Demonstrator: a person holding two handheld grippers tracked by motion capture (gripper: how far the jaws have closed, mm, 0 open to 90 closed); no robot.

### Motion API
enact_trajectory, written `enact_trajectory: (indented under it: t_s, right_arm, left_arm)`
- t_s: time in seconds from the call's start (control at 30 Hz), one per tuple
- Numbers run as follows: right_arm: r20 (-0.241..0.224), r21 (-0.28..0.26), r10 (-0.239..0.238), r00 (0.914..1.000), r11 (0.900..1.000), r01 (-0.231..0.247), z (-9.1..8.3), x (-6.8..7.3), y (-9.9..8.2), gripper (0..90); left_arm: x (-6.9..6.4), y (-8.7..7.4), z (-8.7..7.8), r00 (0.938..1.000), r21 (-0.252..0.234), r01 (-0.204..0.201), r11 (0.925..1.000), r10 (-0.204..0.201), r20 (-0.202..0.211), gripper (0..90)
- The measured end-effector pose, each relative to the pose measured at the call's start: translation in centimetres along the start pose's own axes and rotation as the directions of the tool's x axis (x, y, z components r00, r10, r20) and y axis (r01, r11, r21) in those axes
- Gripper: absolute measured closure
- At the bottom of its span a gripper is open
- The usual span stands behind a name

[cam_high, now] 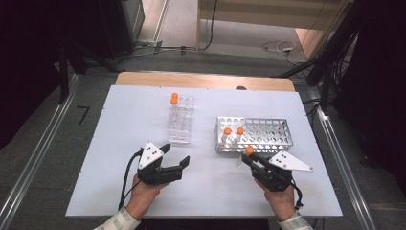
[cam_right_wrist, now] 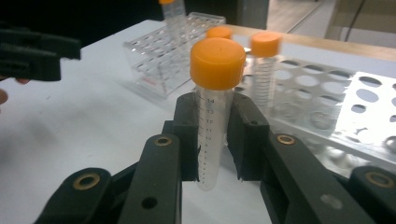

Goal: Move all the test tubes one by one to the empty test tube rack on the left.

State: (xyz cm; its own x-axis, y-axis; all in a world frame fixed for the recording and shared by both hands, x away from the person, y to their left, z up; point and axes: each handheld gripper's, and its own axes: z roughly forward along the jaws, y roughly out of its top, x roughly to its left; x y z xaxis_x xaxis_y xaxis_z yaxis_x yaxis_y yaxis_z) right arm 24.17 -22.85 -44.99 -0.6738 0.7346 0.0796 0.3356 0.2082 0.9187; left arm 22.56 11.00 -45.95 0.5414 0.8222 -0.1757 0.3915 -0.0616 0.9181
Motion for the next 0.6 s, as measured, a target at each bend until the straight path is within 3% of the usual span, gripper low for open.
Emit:
enact_trajectory:
  t_s: [0.3,0.43,0.6]
  right_arm:
    - [-0.073,0.017,-0.04,0.9965,0.999,0.041,2.4,2.5,0.7,72.1]
    - [-0.092,0.031,-0.059,0.994,0.9976,0.062,3.4,3.3,0.8,72.2]
    - [-0.105,0.042,-0.069,0.992,0.9964,0.074,4.3,3.9,0.9,72.1]
  left_arm:
    - [-2.5,2.3,1.2,0.993,-0.013,-0.042,0.9991,0.043,0.11,23.4]
    - [-3.7,3.1,2.0,0.9865,-0.016,-0.066,0.9977,0.068,0.149,27.1]
    - [-4.7,3.5,3.1,0.9737,0.006,-0.098,0.9952,0.094,0.207,36.1]
